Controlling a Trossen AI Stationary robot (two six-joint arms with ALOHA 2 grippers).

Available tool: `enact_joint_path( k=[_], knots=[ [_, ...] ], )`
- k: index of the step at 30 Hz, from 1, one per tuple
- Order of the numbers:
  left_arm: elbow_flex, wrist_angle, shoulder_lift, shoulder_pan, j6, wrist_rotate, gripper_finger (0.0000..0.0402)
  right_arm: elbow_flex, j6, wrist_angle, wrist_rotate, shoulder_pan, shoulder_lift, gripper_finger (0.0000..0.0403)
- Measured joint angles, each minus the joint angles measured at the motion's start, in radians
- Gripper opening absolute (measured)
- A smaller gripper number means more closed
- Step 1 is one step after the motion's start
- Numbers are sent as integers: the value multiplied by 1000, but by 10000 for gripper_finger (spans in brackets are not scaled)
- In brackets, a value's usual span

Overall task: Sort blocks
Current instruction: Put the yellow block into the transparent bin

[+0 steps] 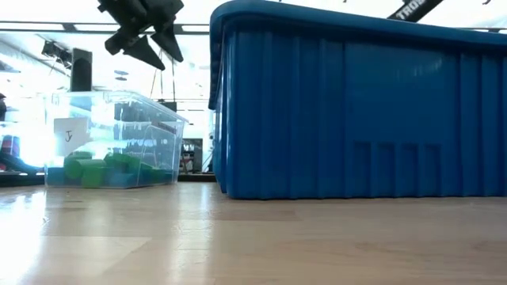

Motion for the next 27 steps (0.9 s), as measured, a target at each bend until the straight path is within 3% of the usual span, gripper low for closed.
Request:
enact_joint_path(
  k=[14,19,27],
  knots=[
    [0,-26,0,-7,-3,15,286,-152,-8,181,-7,-57,0,227],
    [0,-26,0,-27,-10,43,286,-219,-8,255,-75,-61,0,227],
    [-3,-99,1,-75,-108,48,286,-306,-5,397,-79,-59,0,227]
  ],
)
